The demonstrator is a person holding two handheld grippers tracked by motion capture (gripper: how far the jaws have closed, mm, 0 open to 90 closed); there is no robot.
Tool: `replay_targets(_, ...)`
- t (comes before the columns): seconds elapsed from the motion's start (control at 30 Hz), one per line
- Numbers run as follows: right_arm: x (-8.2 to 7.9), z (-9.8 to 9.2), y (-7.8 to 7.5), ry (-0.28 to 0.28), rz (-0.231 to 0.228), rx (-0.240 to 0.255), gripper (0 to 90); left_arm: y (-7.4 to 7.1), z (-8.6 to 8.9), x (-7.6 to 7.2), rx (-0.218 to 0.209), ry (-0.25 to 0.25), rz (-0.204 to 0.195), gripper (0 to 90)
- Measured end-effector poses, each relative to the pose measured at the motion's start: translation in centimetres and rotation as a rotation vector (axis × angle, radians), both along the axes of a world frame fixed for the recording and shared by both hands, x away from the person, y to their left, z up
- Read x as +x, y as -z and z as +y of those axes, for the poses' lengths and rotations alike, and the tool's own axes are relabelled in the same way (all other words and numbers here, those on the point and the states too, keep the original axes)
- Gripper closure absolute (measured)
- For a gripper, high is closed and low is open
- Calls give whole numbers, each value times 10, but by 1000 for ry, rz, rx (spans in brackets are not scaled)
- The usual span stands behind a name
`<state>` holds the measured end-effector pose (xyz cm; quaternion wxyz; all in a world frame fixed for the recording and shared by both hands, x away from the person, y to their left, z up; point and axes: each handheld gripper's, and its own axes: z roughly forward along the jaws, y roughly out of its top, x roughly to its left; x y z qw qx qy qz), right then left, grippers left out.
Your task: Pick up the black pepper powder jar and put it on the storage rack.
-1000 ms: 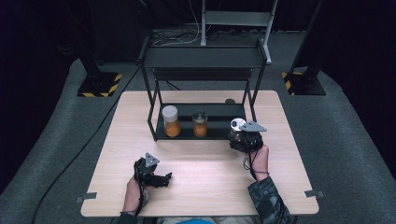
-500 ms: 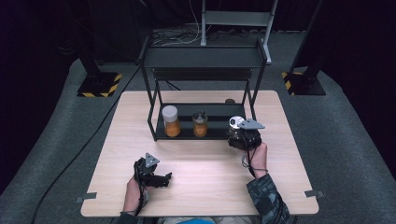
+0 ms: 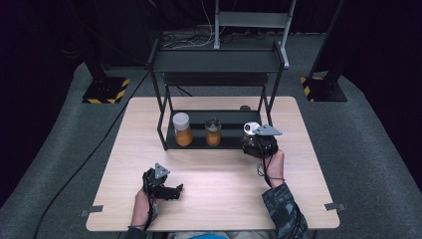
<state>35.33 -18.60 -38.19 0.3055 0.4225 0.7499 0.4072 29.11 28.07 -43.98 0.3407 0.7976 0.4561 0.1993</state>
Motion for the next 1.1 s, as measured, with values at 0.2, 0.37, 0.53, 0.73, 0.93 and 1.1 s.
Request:
replay_targets(0.2, 3, 1, 0, -2, 3, -5, 306, 0, 0, 0, 0, 0, -1, 6)
replay_targets(0.37, 5, 2, 0, 0, 4, -3, 305, 0, 0, 0, 0, 0, 0, 6)
replay_targets(0.53, 8, 4, 0, -3, 10, -11, 306, 0, 0, 0, 0, 0, -1, 6)
replay_targets(0.73, 11, 5, 0, 0, 8, -7, 306, 0, 0, 0, 2, 0, -2, 6)
replay_targets(0.93, 15, 7, 1, -1, 18, -10, 306, 0, 0, 0, 2, 0, -2, 6)
replay_targets(1.1, 17, 7, 2, 2, 19, -6, 306, 0, 0, 0, 2, 0, -2, 6)
